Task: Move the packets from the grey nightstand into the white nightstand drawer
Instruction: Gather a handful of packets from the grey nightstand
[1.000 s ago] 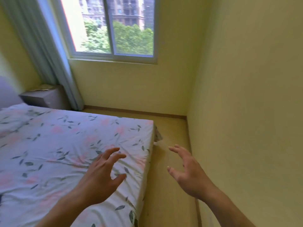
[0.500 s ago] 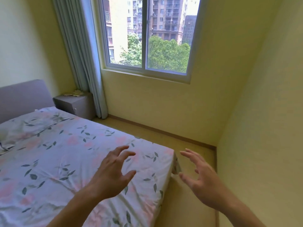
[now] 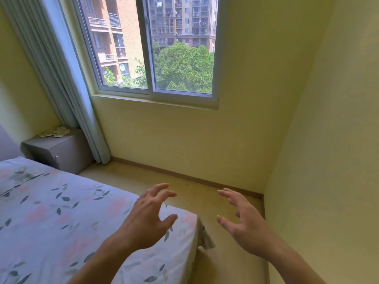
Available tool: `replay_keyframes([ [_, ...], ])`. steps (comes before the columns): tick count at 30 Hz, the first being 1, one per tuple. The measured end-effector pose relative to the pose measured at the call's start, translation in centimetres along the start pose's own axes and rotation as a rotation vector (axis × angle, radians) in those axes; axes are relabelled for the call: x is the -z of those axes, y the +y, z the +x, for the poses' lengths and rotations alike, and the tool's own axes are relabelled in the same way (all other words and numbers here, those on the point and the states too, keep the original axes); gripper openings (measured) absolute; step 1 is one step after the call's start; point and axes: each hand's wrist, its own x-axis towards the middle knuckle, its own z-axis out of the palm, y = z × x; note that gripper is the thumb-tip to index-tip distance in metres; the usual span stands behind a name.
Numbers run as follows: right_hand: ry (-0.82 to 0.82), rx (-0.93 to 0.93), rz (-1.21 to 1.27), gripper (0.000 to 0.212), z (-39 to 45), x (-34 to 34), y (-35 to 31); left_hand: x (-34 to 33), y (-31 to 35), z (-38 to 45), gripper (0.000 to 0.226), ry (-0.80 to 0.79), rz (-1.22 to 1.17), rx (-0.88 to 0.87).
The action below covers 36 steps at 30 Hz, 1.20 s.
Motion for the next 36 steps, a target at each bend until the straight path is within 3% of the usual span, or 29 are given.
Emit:
replay_keyframes([
  [8, -0.162, 0.045, 0.015, 0.064, 16.9, 7.9, 5.0, -1.6, -0.2, 13.4, 0.051, 0.05, 0.021, 0.194],
  [14, -0.262, 0.144, 0.028, 0.064, 29.7, 9.2, 6.7, -3.7, -3.8, 21.0, 0.054, 0.098, 0.031, 0.397],
  [20, -0.289, 0.188, 0.02, 0.06, 43.1, 9.8, 9.4, -6.2, -8.9, 32.3, 0.051, 0.162, -0.021, 0.49],
  [31, -0.316, 0.212, 0.018, 0.061, 66.0, 13.3, 12.8, -5.8, -11.6, 55.2, 0.053, 0.28, -0.106, 0.447],
  [36, -0.446, 0.27, 0.013, 0.059, 76.3, 10.9, 14.1, -4.5, -15.0, 62.5, 0.062, 0.315, -0.01, 0.53],
])
